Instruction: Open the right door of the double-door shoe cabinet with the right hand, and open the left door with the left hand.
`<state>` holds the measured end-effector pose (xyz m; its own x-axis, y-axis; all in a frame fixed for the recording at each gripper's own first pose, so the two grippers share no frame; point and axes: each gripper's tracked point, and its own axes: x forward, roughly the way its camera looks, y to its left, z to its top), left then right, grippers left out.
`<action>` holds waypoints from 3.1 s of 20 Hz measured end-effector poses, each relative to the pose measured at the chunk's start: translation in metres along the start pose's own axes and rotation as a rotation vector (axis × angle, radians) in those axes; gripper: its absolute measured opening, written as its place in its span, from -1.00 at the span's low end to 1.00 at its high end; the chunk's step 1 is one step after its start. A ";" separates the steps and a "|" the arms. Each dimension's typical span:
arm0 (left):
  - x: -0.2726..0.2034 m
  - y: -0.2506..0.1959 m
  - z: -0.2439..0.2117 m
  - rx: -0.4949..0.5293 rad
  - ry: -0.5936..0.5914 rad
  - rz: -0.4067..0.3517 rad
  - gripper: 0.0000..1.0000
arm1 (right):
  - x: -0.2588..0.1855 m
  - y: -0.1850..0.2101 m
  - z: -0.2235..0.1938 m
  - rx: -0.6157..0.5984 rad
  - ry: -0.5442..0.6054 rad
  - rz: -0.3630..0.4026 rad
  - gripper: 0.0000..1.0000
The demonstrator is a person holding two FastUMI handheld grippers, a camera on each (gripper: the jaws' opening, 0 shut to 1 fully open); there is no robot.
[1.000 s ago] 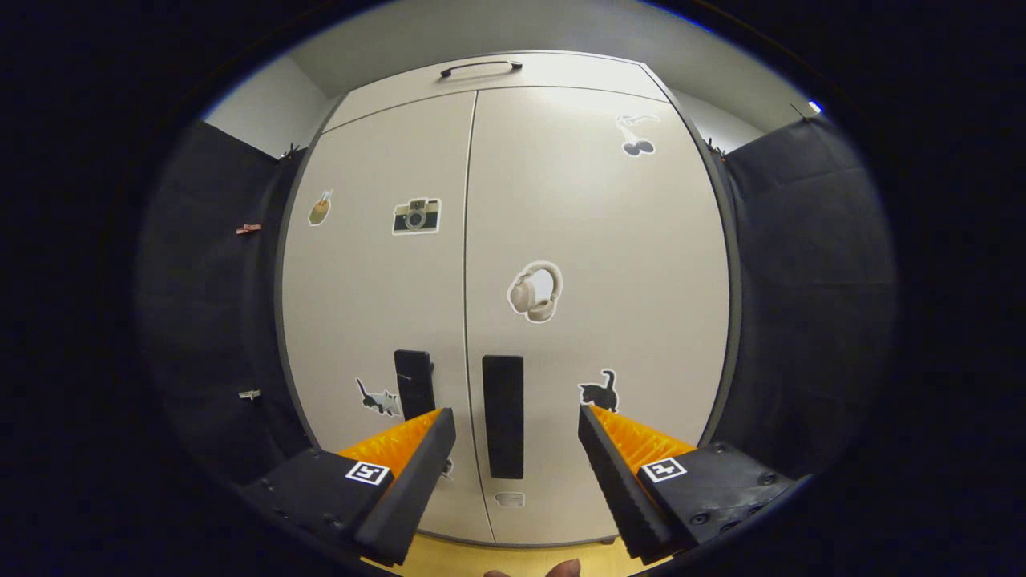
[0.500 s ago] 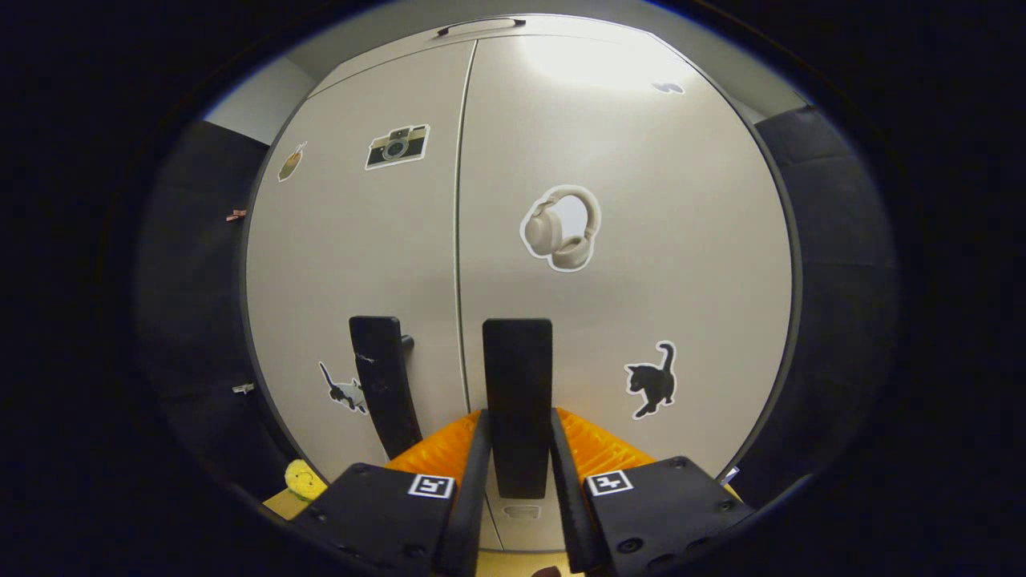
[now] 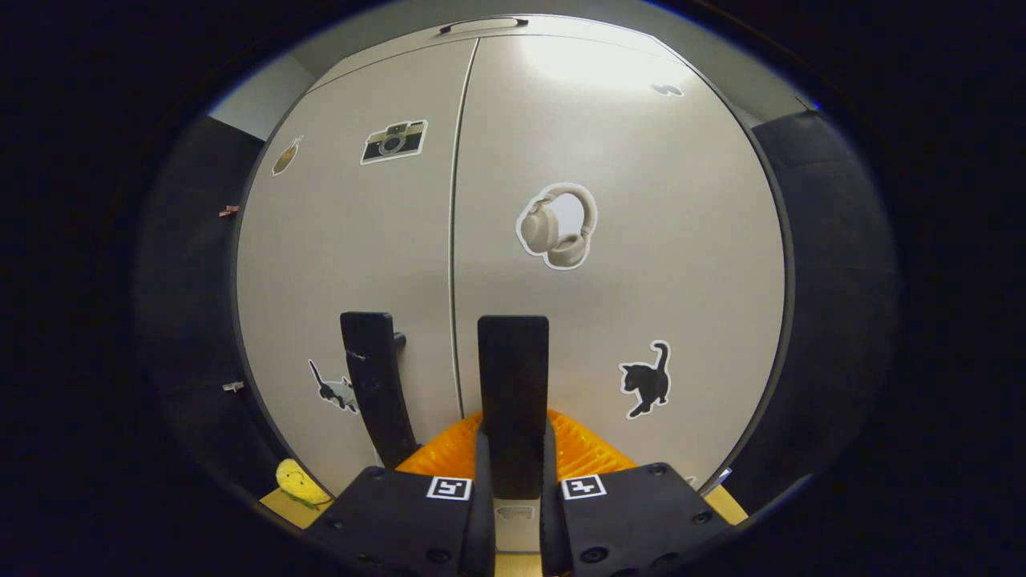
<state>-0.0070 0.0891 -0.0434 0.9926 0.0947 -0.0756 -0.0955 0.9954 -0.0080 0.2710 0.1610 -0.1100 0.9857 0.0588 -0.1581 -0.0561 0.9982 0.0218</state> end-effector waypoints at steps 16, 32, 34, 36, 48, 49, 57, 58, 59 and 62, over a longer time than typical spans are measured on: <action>-0.039 -0.028 0.006 0.006 -0.008 0.034 0.89 | -0.051 -0.020 0.010 0.078 0.010 0.113 -0.68; -0.009 -0.106 0.002 0.023 0.005 -0.064 0.90 | -0.088 -0.073 0.011 0.052 0.024 0.071 -0.70; -0.005 -0.120 0.001 0.026 0.009 -0.085 0.89 | -0.090 -0.081 0.011 0.041 0.026 0.065 -0.70; -0.001 -0.132 0.000 0.029 0.012 -0.103 0.89 | -0.092 -0.089 0.011 0.031 0.029 0.060 -0.70; 0.017 -0.179 0.004 0.036 0.013 -0.166 0.89 | -0.097 -0.116 0.012 0.060 0.046 0.013 -0.72; 0.017 -0.181 0.004 0.036 0.012 -0.169 0.89 | -0.097 -0.121 0.012 0.059 0.046 0.004 -0.72; 0.022 -0.199 0.007 0.051 0.012 -0.185 0.89 | -0.095 -0.131 0.013 0.086 0.040 -0.016 -0.87; 0.022 -0.201 0.008 0.051 0.012 -0.188 0.89 | -0.095 -0.133 0.013 0.080 0.038 -0.020 -0.86; 0.023 -0.202 0.007 0.049 0.013 -0.188 0.89 | -0.096 -0.132 0.012 0.083 0.039 -0.015 -0.86; 0.025 -0.205 0.009 0.047 0.012 -0.192 0.89 | -0.099 -0.129 0.012 0.102 0.044 -0.012 -0.86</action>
<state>0.0379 -0.1121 -0.0346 0.9912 -0.0973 -0.0893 0.0997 0.9947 0.0231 0.1823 0.0258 -0.0851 0.9781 0.0498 -0.2019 -0.0258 0.9925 0.1196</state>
